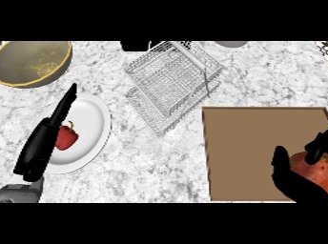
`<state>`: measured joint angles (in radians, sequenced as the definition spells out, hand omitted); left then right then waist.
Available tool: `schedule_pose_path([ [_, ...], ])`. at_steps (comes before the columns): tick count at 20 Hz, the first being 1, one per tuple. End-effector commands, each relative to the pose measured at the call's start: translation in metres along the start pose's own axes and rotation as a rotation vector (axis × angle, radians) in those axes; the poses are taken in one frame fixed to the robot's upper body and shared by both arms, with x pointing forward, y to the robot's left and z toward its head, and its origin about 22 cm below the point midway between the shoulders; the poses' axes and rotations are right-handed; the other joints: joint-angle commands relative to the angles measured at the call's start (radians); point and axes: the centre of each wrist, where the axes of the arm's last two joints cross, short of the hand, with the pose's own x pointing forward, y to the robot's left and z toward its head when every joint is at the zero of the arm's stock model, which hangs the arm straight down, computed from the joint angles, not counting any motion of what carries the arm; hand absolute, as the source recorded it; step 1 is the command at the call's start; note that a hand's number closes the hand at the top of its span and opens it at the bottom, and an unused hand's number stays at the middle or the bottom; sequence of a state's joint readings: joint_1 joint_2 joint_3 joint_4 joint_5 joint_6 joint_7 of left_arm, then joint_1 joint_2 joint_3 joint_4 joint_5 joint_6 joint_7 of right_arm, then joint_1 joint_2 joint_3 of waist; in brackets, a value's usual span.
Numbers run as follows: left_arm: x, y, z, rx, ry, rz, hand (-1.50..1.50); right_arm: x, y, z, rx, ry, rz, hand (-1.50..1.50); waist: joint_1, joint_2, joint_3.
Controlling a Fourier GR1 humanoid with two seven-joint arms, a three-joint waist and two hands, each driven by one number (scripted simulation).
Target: Pick the sweet potato from the tray and place it in the tiered basket
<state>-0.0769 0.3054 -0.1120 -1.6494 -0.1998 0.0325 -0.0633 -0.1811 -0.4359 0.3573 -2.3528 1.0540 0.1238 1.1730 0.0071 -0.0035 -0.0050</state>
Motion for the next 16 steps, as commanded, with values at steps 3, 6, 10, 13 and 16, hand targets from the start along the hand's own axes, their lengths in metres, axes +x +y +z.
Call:
schedule_pose_path([
  [3,0.002,-0.001,-0.004,-0.006,-0.008,-0.009,0.0,0.052,-0.032,-0.011,-0.009,0.078,-0.075,1.5,0.014,0.0,-0.001],
  [6,0.004,0.006,-0.012,-0.011,-0.011,-0.005,0.0,0.08,-0.027,-0.032,0.004,0.077,-0.081,1.5,0.019,0.001,-0.002],
  [10,0.006,-0.004,-0.014,-0.017,-0.032,-0.012,0.0,0.118,-0.025,-0.062,0.025,0.091,-0.107,1.5,0.017,0.002,-0.001],
  [13,0.006,0.001,-0.014,-0.01,-0.026,0.008,0.0,0.148,-0.011,-0.082,0.058,0.118,-0.104,1.5,0.031,0.006,0.0],
  [16,0.005,-0.007,-0.014,-0.012,-0.025,0.007,0.0,0.171,-0.007,-0.099,0.105,0.132,-0.142,1.5,0.025,0.007,0.002],
])
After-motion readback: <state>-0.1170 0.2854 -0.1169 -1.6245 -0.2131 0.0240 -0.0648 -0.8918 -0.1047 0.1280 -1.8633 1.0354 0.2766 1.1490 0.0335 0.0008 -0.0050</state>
